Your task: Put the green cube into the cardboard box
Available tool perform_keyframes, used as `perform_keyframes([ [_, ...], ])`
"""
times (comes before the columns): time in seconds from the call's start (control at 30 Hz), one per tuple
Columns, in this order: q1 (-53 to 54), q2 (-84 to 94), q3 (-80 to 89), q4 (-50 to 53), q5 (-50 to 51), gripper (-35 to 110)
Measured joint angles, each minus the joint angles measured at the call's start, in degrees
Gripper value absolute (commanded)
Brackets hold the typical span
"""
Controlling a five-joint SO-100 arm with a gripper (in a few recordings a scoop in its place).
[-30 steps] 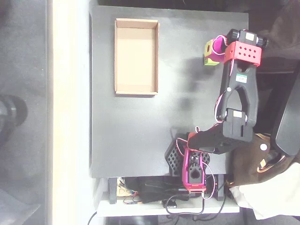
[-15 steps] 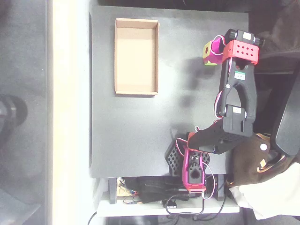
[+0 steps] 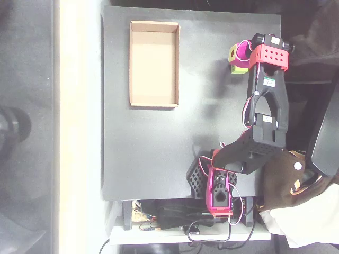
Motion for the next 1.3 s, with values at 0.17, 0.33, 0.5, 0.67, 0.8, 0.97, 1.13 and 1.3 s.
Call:
perform_keyframes([
  [0.17,0.00,-0.88,0.00,-0.26,0.00,28],
  [0.33,0.00,-1.58,-0.18,-0.09,-0.09,28],
  [0.5,0.00,-1.58,-0.18,-0.09,-0.09,28],
  [0.67,0.00,-1.58,-0.18,-0.09,-0.09,27],
  [0.8,0.09,-2.11,-0.44,-0.09,-0.09,24],
  [0.97,0.53,-2.20,-0.88,-0.26,-0.26,10],
  [1.13,0.53,-2.20,-0.88,-0.26,-0.26,3],
  [1.3,0.53,-2.20,-0.88,-0.26,-0.26,3],
])
